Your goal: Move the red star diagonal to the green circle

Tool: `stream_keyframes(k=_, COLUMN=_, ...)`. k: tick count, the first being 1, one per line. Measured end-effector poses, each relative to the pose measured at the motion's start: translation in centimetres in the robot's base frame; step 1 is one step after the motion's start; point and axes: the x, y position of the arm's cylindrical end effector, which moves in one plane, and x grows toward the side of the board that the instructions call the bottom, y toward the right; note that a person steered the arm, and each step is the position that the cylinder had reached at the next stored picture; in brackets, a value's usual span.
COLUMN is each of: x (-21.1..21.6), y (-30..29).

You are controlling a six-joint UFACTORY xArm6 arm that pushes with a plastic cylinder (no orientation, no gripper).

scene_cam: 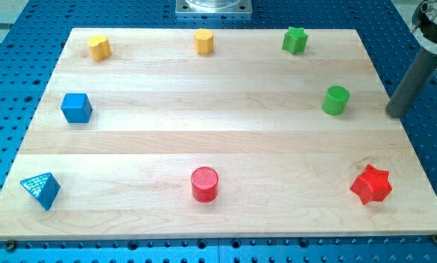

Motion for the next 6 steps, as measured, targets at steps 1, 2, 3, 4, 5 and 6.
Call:
stream_keyframes(k=1, x=0.1, y=-0.3)
stream_keyframes(k=2, x=-1.1, y=-5.9)
stream_keyframes(k=3, x=7.1, y=-2.7)
stream_keyframes(k=4, x=11.2, y=-0.4)
stream_keyframes(k=5, x=12.5, y=-2.6)
stream_keyframes(k=6, x=16.5, y=-5.5)
